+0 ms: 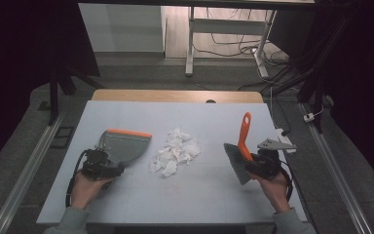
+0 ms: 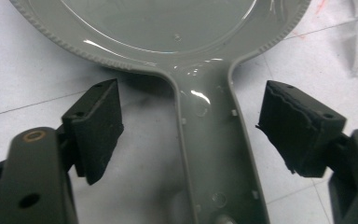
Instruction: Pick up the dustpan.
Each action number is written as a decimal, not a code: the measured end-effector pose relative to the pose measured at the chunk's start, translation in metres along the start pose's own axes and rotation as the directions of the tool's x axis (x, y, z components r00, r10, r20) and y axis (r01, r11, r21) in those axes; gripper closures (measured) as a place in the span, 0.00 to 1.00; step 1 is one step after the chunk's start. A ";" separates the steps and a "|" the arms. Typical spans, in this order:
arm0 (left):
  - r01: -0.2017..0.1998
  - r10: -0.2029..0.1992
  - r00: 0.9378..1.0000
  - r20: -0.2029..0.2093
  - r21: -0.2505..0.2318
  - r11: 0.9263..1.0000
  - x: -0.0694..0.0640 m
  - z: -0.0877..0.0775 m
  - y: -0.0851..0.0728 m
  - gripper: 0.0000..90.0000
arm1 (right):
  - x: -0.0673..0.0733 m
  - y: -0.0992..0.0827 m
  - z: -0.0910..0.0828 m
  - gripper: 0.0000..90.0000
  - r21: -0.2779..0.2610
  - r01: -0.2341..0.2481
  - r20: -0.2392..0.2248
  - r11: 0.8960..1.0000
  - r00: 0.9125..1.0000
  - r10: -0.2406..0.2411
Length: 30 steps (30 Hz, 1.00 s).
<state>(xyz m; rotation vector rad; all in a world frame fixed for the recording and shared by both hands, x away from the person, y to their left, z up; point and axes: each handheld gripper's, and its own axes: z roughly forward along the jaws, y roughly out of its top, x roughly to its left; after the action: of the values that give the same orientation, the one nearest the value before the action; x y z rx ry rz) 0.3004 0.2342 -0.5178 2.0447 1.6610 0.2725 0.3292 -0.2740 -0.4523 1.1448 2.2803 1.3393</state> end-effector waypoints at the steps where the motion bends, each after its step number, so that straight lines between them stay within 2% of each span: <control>1: 0.002 -0.002 1.000 0.001 0.000 1.000 0.000 0.001 0.000 0.29 | 0.000 0.000 0.000 0.80 0.001 0.001 0.003 1.000 1.000 -0.001; 8: 0.023 -0.023 1.000 0.011 -0.002 1.000 0.003 0.005 0.000 0.40 | 0.000 0.000 0.000 0.79 0.000 0.003 0.005 1.000 1.000 -0.003; 15: 0.025 -0.025 0.998 0.061 -0.012 1.000 0.005 0.006 -0.001 0.59 | -0.001 -0.001 0.000 0.79 0.004 0.000 0.004 1.000 1.000 0.000; 19: 0.025 -0.023 0.998 0.066 -0.030 0.999 0.006 0.004 -0.001 0.65 | -0.001 -0.001 0.000 0.79 0.006 0.001 0.007 1.000 1.000 -0.001; 28: 0.029 -0.026 0.998 0.056 -0.062 0.998 0.011 0.001 -0.002 0.68 | -0.001 -0.002 0.000 0.80 0.010 0.003 0.009 1.000 1.000 -0.003; 30: 0.035 -0.030 0.997 0.072 -0.065 0.997 0.012 0.000 -0.002 0.68 | -0.002 -0.002 0.000 0.80 0.011 0.004 0.010 1.000 1.000 -0.004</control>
<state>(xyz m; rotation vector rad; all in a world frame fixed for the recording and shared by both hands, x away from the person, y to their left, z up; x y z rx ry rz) 0.3019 0.2464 -0.5208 1.9545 1.6196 0.2375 0.3295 -0.2754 -0.4542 1.1477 2.2838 1.3185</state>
